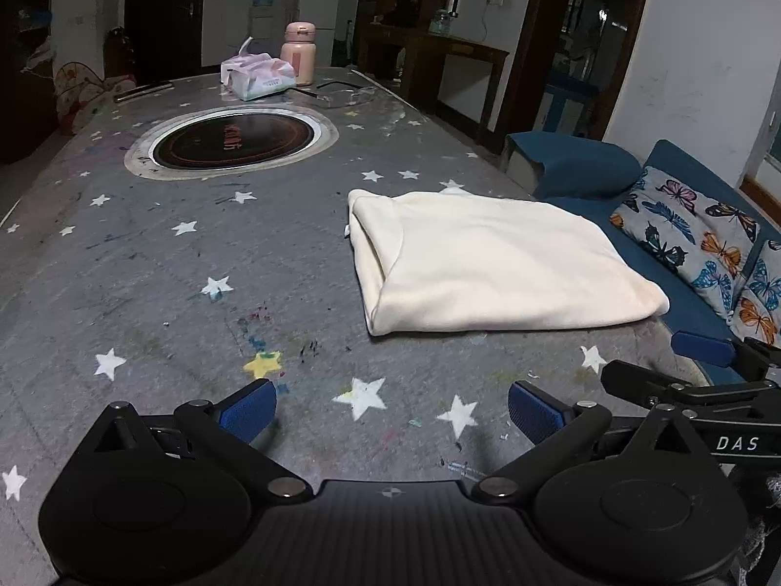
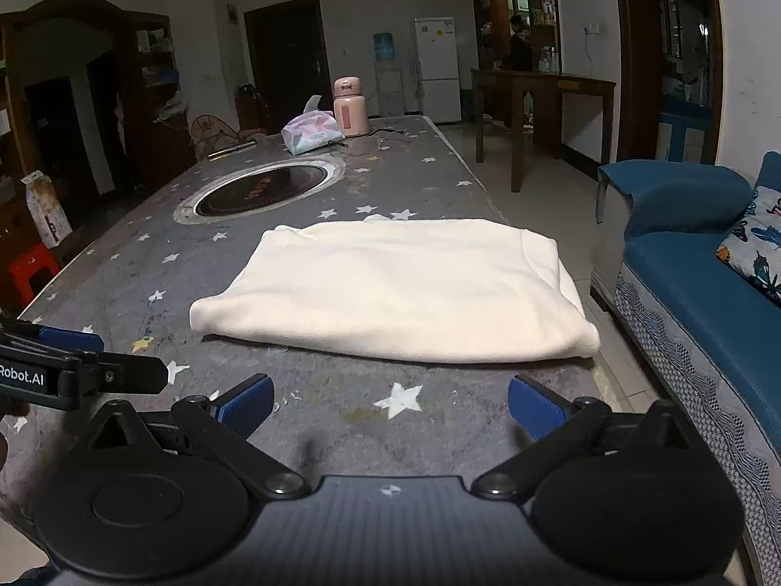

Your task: Fold clothes

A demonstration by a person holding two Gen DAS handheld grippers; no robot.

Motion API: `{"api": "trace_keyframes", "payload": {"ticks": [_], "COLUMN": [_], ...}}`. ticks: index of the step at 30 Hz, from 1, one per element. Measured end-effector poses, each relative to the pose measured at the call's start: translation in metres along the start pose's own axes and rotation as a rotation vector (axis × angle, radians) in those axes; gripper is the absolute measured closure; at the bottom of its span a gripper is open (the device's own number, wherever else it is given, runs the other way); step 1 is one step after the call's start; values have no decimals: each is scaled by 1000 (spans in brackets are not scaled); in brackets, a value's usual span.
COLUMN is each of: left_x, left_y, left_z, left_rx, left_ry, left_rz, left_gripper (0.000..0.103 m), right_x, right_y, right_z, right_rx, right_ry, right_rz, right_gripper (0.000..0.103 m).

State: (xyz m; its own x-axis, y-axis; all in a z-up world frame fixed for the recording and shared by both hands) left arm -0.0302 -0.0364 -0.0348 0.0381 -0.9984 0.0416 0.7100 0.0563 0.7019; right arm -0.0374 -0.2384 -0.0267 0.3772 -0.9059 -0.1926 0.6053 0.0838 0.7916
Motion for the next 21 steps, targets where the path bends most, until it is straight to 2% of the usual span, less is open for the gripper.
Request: {"api": "trace_keyframes", "payload": {"ticks": [10, 21], "left_x": [-3, 0], "left_y": [-10, -18], "left_z": [9, 18], "left_rx": [12, 23], "left_ry": [39, 40], "left_rz": [-2, -4], "left_gripper": [0, 0], "right_x": [-12, -19], "right_y": [-8, -17], "right_z": [0, 5], "right_rx": [-3, -2], "right_ry": [-16, -21], "right_rz": [15, 31], "right_gripper": [0, 0]}}
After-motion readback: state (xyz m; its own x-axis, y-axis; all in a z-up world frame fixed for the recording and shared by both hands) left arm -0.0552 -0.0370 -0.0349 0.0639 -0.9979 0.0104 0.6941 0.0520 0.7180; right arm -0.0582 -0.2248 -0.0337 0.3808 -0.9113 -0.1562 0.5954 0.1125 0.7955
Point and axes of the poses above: each gripper's, at about its wrist camera, not at the fingertips, and z roughly against the way its jaws point, x to its right, y to its top, the point moved 6 cm from there along -z, roughly the way its jaws point, and after that the axes turned 8 degrees about y, right-handed, at the moved point
